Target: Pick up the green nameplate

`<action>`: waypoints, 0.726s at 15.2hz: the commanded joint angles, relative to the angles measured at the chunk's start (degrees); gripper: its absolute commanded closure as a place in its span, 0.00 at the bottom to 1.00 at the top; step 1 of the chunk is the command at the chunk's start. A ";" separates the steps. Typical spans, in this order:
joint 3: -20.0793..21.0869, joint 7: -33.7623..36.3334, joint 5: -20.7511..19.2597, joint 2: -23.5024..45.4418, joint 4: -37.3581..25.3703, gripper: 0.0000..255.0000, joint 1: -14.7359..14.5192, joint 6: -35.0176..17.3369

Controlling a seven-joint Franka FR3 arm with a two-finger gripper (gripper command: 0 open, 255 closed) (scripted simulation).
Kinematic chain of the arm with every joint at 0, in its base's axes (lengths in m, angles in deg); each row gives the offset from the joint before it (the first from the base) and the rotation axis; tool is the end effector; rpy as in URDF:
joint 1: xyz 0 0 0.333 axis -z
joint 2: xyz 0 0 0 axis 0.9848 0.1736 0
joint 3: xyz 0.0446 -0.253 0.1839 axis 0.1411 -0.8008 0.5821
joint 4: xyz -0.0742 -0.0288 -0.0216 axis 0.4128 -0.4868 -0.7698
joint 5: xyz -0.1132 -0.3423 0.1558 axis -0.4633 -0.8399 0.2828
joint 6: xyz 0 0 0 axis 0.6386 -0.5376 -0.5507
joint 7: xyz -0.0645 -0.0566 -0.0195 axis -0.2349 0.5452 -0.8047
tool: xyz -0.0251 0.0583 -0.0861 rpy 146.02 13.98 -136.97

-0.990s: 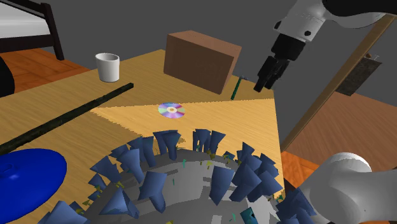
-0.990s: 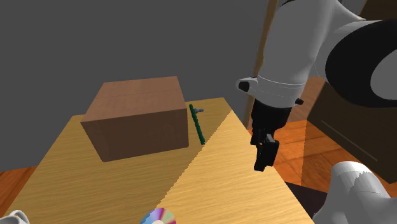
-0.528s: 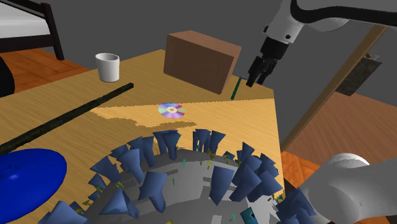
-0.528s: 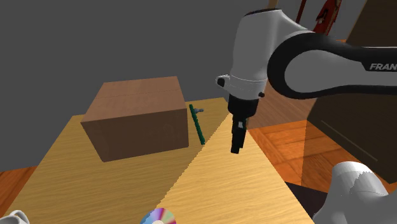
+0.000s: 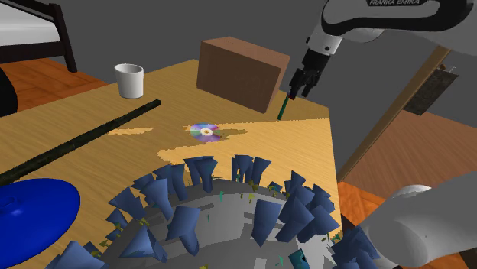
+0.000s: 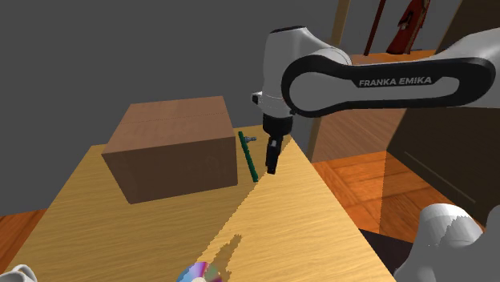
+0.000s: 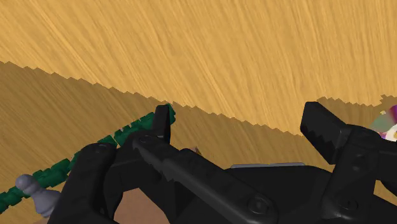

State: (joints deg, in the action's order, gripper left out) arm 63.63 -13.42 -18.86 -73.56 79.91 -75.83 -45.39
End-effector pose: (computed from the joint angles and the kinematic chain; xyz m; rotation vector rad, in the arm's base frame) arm 0.4443 -0.1001 0.5629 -3.1052 -0.1150 -0.0067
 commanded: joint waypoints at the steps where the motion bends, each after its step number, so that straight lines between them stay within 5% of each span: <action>1: -1.11 -1.32 -0.49 3.86 -3.07 0.00 0.59 -0.81; 11: -5.35 -7.02 -0.28 23.73 -21.03 0.00 3.77 -2.75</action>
State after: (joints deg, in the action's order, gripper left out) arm 58.67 -19.79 -19.34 -52.27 61.17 -72.46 -47.99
